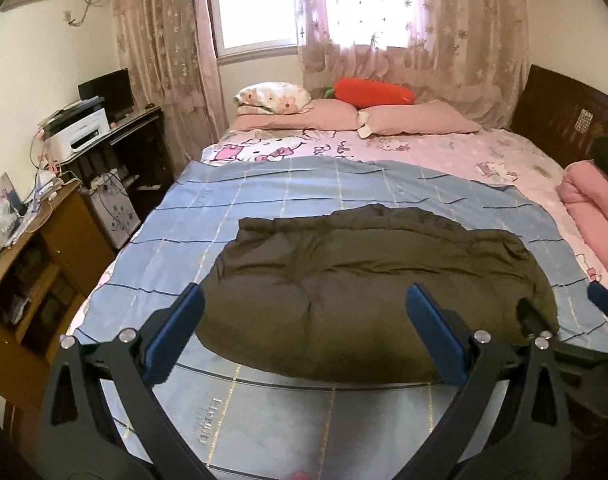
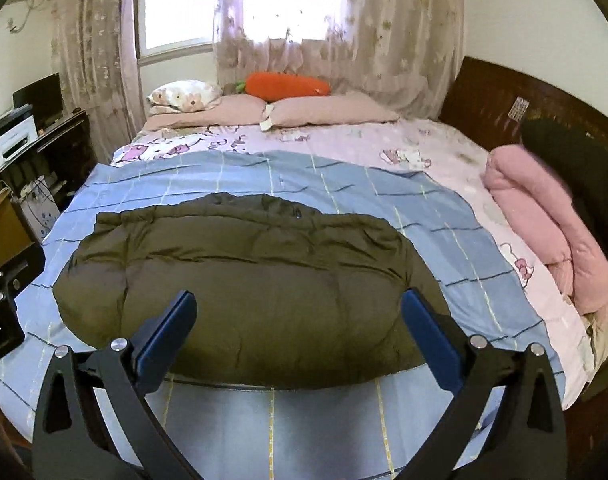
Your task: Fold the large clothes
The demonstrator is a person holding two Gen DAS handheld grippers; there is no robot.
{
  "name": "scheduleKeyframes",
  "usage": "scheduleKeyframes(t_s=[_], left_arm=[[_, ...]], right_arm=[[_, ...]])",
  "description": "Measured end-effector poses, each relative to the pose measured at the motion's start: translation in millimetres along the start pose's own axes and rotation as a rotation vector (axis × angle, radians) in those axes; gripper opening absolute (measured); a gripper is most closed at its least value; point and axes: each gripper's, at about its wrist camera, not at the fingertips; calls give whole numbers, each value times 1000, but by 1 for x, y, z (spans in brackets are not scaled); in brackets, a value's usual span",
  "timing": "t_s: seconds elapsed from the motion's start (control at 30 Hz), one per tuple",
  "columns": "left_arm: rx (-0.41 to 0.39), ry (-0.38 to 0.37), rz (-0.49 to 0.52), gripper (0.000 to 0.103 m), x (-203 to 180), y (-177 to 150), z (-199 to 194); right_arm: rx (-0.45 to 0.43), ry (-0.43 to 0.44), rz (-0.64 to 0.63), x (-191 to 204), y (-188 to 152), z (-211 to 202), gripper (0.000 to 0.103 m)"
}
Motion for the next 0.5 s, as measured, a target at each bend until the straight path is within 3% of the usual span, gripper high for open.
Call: scheduleKeyframes(t_s=[0.5], left_arm=[[-7,-50,3,101,5,-6,-5]], right_arm=[[16,-3,-33,21,-7,7,102]])
Point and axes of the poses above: each gripper's, at about its wrist camera, not at the fingertips, and z roughly the way its jaws point, x to its left, y to its top, and after that the axes turned 2 degrees about -z, right-handed
